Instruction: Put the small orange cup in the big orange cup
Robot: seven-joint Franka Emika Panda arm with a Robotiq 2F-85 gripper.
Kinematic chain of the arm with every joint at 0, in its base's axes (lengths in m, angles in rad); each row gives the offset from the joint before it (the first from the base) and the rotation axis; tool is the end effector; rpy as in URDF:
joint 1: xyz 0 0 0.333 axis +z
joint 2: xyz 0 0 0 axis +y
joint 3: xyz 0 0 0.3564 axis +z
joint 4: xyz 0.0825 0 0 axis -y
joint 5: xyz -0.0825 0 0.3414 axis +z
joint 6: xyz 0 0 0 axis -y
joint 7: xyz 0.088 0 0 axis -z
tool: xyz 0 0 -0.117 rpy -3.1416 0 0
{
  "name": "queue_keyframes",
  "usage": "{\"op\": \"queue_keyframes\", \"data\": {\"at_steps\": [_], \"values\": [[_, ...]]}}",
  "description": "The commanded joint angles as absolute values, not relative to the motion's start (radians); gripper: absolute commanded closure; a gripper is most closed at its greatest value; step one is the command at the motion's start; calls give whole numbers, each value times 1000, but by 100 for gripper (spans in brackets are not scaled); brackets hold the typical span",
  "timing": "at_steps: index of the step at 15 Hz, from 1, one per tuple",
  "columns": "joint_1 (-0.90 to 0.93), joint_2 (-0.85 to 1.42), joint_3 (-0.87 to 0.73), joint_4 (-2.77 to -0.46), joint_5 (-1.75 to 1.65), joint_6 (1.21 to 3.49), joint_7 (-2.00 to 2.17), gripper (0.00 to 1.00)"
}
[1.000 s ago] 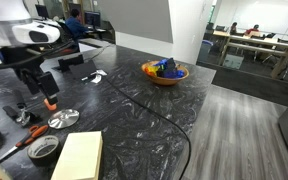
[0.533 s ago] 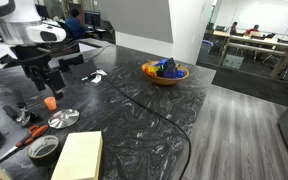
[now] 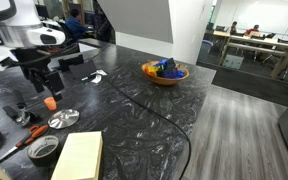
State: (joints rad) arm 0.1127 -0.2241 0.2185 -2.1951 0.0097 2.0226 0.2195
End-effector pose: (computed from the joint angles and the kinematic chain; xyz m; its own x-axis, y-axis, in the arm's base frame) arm 0.4162 0.1512 0.5270 0.9931 0.1039 0.0540 0.1025 -0.9943 0.0282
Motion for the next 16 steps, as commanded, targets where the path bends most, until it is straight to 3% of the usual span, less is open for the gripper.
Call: {"op": "queue_keyframes", "data": {"at_steps": [1,7,16], "values": [[140,-139,234,-2131,-39,2033,220,0],[216,11,264,-2009,-99,2009,200,0],[226,9,253,-2023,-82,2034,213,0]]}}
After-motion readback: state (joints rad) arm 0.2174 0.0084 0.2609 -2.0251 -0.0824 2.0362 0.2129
